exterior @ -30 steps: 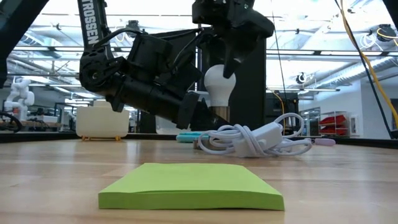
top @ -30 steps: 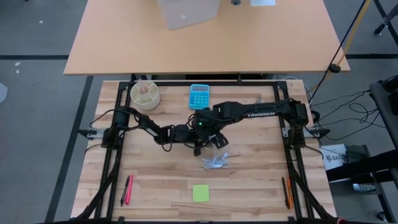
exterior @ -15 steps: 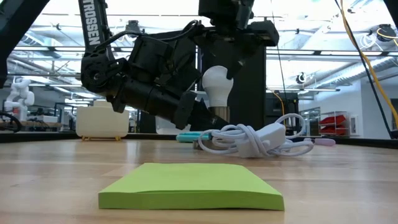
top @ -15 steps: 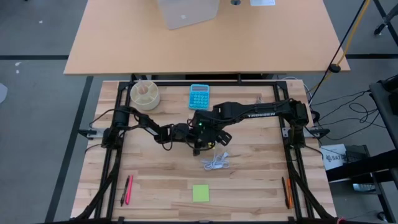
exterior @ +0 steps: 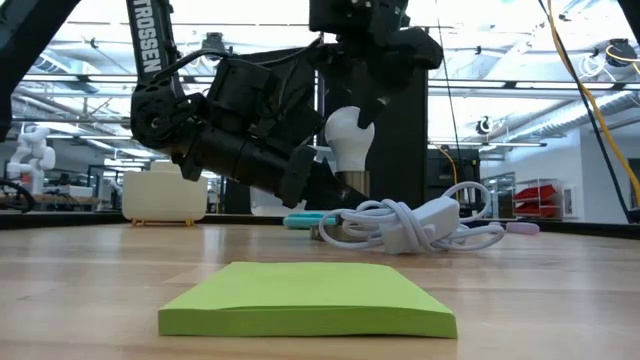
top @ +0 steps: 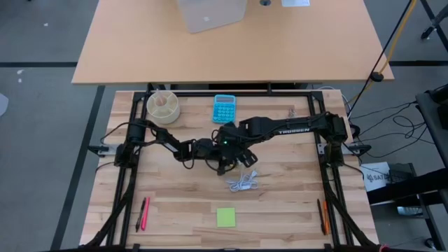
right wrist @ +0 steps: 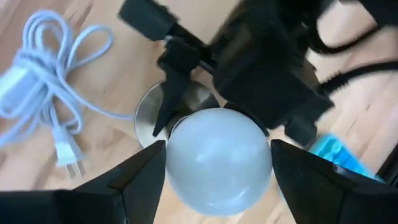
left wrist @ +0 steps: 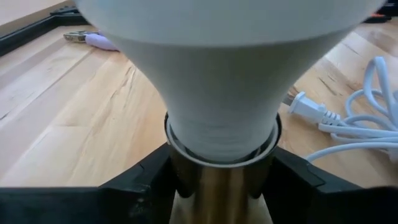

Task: Screw lightbulb
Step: Remove the lightbulb from the lamp

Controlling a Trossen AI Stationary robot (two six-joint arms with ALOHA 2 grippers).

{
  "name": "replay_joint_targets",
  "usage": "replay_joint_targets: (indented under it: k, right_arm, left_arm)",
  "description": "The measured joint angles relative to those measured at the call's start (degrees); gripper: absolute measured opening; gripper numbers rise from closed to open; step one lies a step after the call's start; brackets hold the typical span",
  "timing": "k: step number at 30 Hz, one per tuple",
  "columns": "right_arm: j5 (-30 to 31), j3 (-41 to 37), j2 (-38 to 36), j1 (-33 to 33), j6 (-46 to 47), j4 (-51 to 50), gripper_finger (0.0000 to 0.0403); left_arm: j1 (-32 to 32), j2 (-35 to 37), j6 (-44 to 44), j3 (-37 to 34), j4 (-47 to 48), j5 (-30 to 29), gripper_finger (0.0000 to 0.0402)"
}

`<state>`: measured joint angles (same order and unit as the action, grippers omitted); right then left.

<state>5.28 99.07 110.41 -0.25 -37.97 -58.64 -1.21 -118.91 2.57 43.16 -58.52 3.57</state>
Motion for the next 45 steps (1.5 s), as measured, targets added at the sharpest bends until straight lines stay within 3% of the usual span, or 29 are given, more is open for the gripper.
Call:
replay_joint_targets:
  k: [12,29,45]
  right_arm:
    - [-1.1,-0.2,0.0,1.6,25.8,-0.9,0.0318]
    - [-0.8,-0.1,-0.1,1.9,66.6,0.7,0.0320]
    - [-1.1,0.0,-0.2,1.9,88.7,-0.6,0.0320]
  left_arm:
    - [0.1,0.0,-0.5,0.0,0.0,2.7,0.0197]
    - [0.0,0.0,-1.0,0.0,-0.1,1.0,0.0197]
    - [-0.1,0.0,-2.5,0.0,-0.2,0.7,0.0197]
